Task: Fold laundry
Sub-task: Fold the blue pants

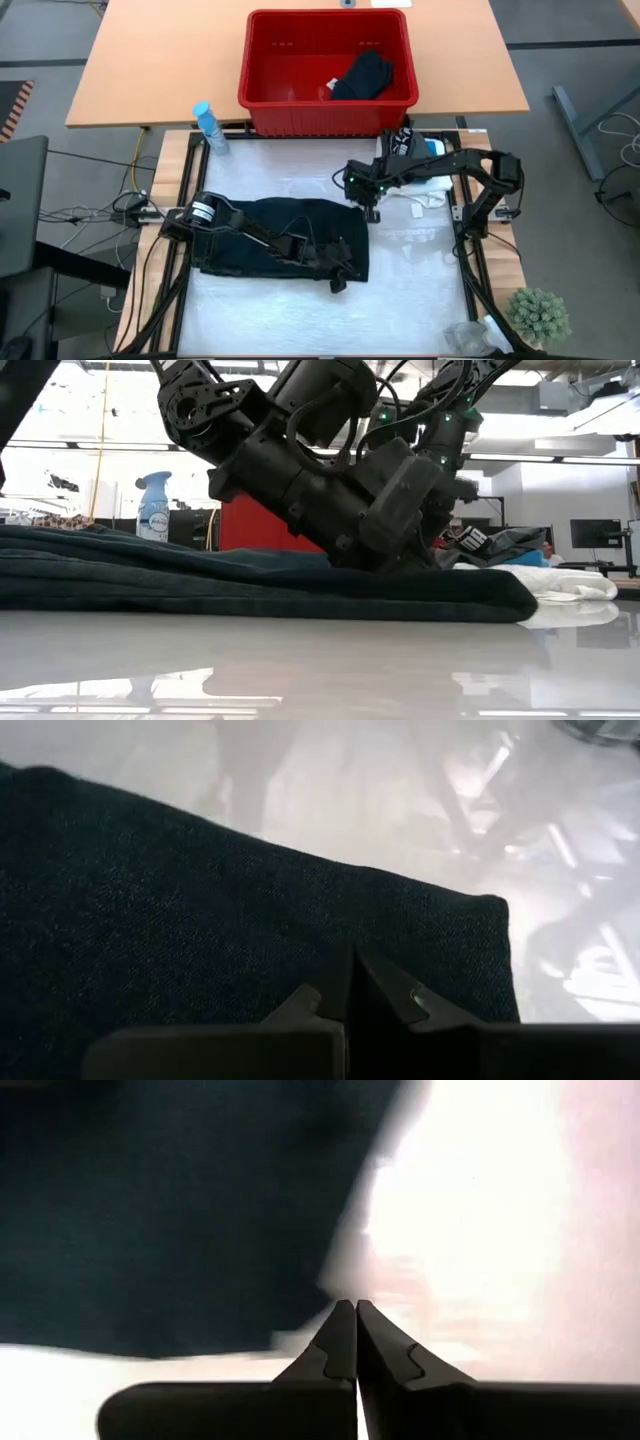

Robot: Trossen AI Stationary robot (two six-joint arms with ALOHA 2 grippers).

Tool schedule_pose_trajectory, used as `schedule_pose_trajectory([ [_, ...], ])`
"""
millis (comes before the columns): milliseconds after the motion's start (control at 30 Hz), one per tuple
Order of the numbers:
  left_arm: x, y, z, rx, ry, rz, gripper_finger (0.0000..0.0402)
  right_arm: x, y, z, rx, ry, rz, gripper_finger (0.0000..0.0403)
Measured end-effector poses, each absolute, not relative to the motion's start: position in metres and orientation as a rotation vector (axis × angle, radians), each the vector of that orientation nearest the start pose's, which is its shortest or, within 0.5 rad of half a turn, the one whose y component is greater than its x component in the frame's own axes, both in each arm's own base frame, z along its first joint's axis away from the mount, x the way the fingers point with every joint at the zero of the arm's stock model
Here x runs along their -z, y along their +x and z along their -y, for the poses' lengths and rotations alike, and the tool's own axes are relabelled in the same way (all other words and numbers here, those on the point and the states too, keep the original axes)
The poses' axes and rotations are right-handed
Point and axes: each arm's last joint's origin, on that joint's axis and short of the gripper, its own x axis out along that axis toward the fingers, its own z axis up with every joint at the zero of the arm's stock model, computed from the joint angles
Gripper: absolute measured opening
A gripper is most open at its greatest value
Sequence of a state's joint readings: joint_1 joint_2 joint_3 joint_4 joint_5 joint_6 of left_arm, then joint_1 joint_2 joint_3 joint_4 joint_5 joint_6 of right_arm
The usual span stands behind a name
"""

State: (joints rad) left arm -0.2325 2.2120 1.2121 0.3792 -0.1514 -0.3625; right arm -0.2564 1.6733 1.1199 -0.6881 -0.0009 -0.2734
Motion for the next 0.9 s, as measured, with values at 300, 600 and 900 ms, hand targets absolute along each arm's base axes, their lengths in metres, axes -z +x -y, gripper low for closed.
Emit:
schedule_pose_trajectory([
  [300, -0.083, 0.425, 0.106, 0.002, -0.275, -0.642, 0.0000, -0.226, 0.285, 0.086, 0.008, 0.048, -1.248, 0.0066],
  [600, -0.082, 0.425, 0.107, 0.001, -0.288, -0.645, 0.0000, -0.215, 0.253, 0.058, -0.129, 0.214, -1.065, 0.0159],
  [900, -0.082, 0.425, 0.107, 0.002, -0.292, -0.644, 0.0000, -0.182, 0.241, 0.044, 0.007, 0.156, -0.967, 0.0185],
])
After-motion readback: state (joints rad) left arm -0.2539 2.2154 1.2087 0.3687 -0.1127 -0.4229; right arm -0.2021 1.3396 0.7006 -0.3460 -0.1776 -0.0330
